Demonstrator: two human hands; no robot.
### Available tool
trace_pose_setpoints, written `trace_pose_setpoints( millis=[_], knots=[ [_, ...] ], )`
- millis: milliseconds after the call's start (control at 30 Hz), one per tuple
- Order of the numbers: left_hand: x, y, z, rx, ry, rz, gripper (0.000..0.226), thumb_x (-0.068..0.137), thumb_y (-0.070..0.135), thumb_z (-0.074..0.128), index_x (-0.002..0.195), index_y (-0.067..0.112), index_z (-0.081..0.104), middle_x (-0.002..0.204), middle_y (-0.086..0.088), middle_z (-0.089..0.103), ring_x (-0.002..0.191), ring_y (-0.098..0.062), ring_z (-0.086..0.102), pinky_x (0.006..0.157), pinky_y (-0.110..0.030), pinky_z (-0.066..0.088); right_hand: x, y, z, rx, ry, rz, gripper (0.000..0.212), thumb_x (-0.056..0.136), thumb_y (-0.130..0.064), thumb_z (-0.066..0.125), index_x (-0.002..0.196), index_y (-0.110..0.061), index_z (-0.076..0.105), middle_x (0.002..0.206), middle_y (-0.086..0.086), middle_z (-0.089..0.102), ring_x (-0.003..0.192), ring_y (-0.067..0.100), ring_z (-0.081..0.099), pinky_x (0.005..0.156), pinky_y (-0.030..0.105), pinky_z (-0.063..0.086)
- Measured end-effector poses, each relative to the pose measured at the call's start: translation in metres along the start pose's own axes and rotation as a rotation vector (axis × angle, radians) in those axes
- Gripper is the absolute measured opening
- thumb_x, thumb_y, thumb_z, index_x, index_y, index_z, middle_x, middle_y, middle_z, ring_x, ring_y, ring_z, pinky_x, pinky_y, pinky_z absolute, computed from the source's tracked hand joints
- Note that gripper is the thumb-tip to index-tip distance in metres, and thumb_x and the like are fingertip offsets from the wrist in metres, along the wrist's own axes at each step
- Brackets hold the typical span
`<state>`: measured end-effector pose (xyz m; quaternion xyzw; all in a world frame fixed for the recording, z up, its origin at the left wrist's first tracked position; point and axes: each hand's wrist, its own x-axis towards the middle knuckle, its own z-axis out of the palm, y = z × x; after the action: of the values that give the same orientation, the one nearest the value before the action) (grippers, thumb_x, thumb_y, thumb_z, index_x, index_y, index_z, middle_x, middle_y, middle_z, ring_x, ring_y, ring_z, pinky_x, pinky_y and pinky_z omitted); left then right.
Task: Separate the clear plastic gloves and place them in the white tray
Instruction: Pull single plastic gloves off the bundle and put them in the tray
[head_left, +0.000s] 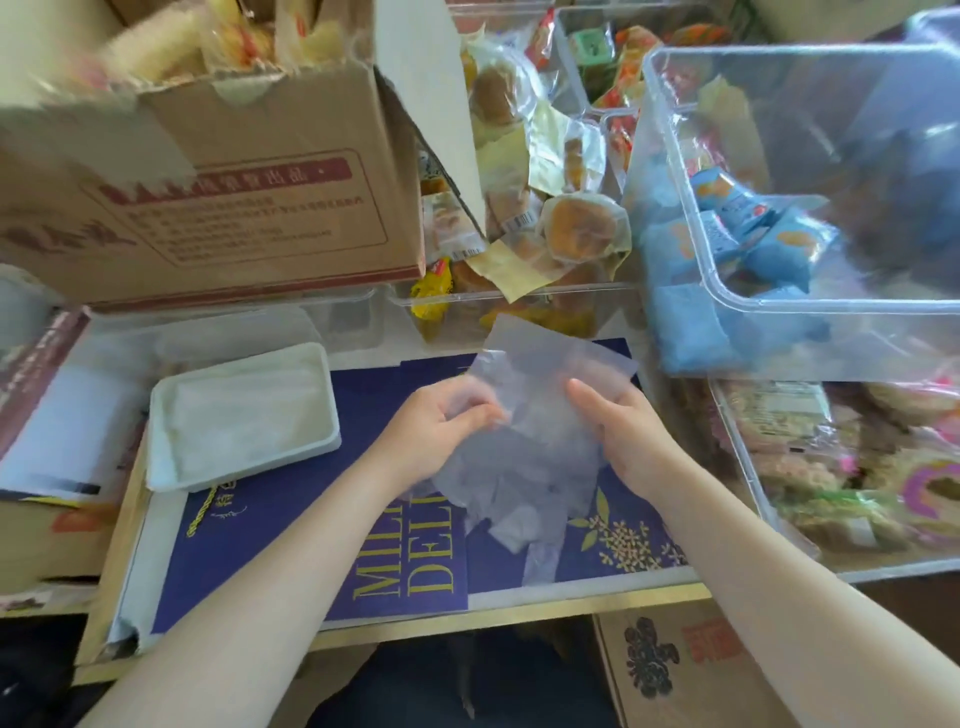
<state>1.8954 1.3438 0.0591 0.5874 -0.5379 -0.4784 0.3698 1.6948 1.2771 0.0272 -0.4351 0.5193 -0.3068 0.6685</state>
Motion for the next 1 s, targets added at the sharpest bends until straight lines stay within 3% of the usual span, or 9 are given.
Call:
trace_pose_setpoints(
  millis=[100,233,367,467,533,633,700,867,1000],
  knots=[
    [-0.006,0.003,-0.005,-0.053,0.081,-0.037,0.014,0.092,0.014,0.056,0.082,0.009,0.063,0.074,0.004,0.067,0.077,-0.006,0.064,0.078,-0.015,0.045,-0.003,-0.015,0.006,-0.089,0.006,-0.090,0.007,0.082,-0.019,0.069,0.084,-0.012,0.070,0.090,0.008,0.070,0.089,0.021,0.063,0.091,0.042,0.049],
    [-0.017,-0.007,-0.011,-0.142,0.088,-0.092,0.019,0.094,0.012,0.052,0.076,0.012,0.057,0.056,0.008,0.055,0.063,-0.008,0.053,0.072,-0.014,0.045,-0.005,-0.029,0.010,0.013,0.059,-0.175,0.016,0.091,-0.009,0.057,0.076,-0.012,0.058,0.071,0.002,0.063,0.064,0.010,0.059,0.058,0.018,0.048],
    [-0.026,-0.025,-0.017,-0.199,0.100,-0.234,0.024,0.094,0.015,0.053,0.070,0.017,0.055,0.049,0.006,0.043,0.055,-0.013,0.041,0.063,-0.021,0.042,-0.003,-0.029,0.005,-0.119,0.165,-0.200,0.022,0.093,-0.015,0.056,0.071,-0.019,0.054,0.058,-0.004,0.050,0.055,0.010,0.043,0.051,0.020,0.037],
    [-0.031,-0.039,-0.025,0.052,0.045,-0.419,0.033,0.094,0.028,0.052,0.063,0.020,0.052,0.050,0.007,0.044,0.056,-0.014,0.042,0.068,-0.033,0.042,-0.006,-0.027,0.002,-0.156,0.207,-0.246,0.017,0.093,-0.013,0.054,0.077,-0.019,0.055,0.065,-0.005,0.062,0.065,0.018,0.052,0.062,0.032,0.044],
    [-0.033,-0.039,-0.027,0.189,0.104,-0.476,0.023,0.094,0.039,0.050,0.081,0.020,0.058,0.069,0.009,0.057,0.070,-0.012,0.053,0.076,-0.036,0.045,-0.011,-0.028,0.002,-0.173,0.130,-0.257,0.015,0.095,-0.013,0.051,0.081,-0.018,0.054,0.069,-0.007,0.068,0.061,0.019,0.049,0.056,0.028,0.042],
    [-0.026,-0.023,-0.022,-0.048,0.127,-0.338,0.040,0.091,0.040,0.051,0.127,0.025,0.045,0.120,0.015,0.052,0.112,-0.005,0.049,0.090,-0.023,0.037,-0.018,-0.027,0.009,-0.227,-0.079,-0.253,0.013,0.098,-0.016,0.044,0.085,-0.014,0.049,0.085,-0.004,0.074,0.042,0.013,0.031,0.039,0.023,0.026],
    [-0.017,-0.011,-0.017,-0.150,0.087,-0.254,0.038,0.090,0.033,0.054,0.127,0.027,0.046,0.123,0.019,0.050,0.115,0.002,0.046,0.090,-0.014,0.036,-0.019,-0.026,0.018,-0.292,-0.121,-0.254,0.015,0.099,-0.019,0.042,0.091,-0.009,0.049,0.075,-0.010,0.072,0.044,0.013,0.034,0.041,0.025,0.027],
    [-0.002,-0.006,-0.018,-0.227,0.309,-0.251,0.017,0.094,0.016,0.053,0.082,0.019,0.064,0.077,0.007,0.066,0.062,-0.003,0.059,0.066,-0.019,0.046,-0.013,-0.017,0.031,-0.392,-0.085,-0.174,0.019,0.099,-0.022,0.042,0.094,-0.005,0.049,0.062,-0.002,0.041,0.049,0.006,0.034,0.044,0.018,0.028],
    [-0.014,-0.015,-0.031,-0.064,0.487,-0.280,0.022,0.095,0.016,0.050,0.077,0.021,0.060,0.063,0.001,0.052,0.038,-0.003,0.038,0.042,-0.019,0.035,-0.007,0.010,0.032,-0.543,-0.163,0.008,0.008,0.097,-0.011,0.044,0.096,-0.011,0.052,0.073,0.003,0.056,0.048,0.004,0.047,0.042,0.017,0.036]
  ],
)
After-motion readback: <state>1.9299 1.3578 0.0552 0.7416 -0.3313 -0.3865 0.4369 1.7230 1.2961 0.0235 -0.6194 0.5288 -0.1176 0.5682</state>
